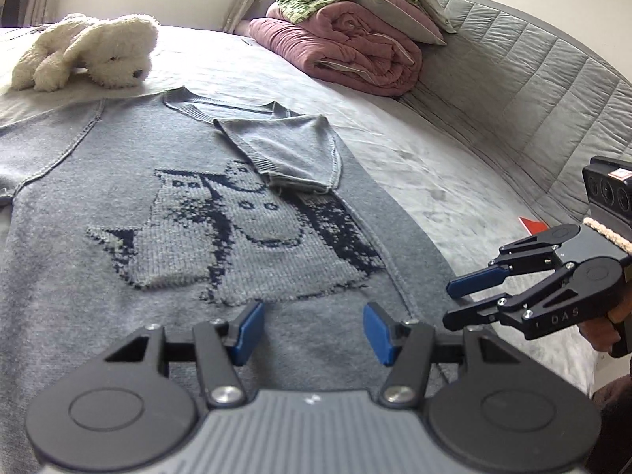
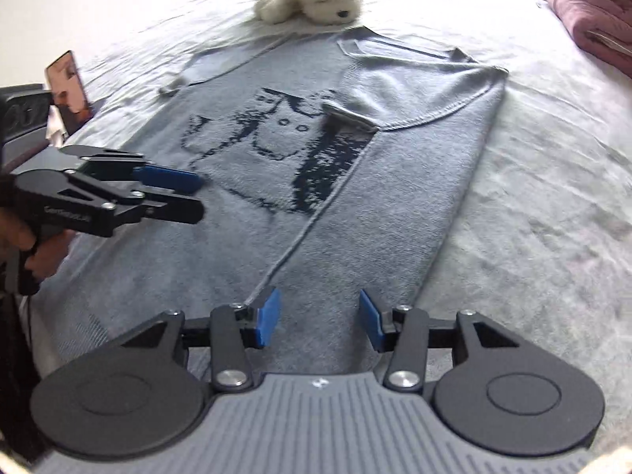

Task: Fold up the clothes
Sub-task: 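Open both grippers and move them away from the folded side, then grasp the edge of the other sleeve with the left gripper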

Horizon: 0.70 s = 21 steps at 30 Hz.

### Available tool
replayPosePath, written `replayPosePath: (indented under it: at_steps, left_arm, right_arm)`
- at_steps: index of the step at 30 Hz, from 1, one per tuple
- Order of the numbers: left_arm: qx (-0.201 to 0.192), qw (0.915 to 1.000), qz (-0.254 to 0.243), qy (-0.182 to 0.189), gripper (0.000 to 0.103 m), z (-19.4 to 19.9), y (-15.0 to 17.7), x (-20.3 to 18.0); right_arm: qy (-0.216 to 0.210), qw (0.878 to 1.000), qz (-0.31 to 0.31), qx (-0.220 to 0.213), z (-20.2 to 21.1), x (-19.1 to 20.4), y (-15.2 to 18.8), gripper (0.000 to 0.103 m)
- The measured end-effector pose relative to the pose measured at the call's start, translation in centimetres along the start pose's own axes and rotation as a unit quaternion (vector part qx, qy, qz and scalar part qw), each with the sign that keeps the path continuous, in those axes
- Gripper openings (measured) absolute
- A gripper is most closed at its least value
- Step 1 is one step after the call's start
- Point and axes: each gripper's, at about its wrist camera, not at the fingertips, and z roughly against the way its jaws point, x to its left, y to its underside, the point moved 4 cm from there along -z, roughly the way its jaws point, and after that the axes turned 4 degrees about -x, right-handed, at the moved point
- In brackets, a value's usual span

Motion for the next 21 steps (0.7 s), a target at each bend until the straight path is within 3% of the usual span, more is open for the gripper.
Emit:
replayPosePath:
  at_steps: [7,12,17,21]
  left_arm:
    - [-0.021,0.9972,0.009,-0.071,0.058,1.7,-1.6,2.5]
    - [-0.043,0.9867,0.076,-0.137,0.057,3.4,-3.1,7.2]
    - [-0.07,0.9671,0.141,-0.199,0.056,5.4,-4.3,12.0]
    - [-0.09,0.9386,0.197,-0.268,0.055,6.5,-4.3,15.6]
  right_arm:
    - [0.036,0.999,0.011,-0.007,-0.7,1.2,-0.9,0.056]
    - [0.068,0.997,-0.005,-0.024,-1.3,1.4,-1.8,0.059]
    - [0.085,0.994,-0.044,-0.043,-2.0,1.1,-2.5,0.059]
    - [0.089,0.992,-0.07,-0.047,-2.2,0.7,-2.5,0.062]
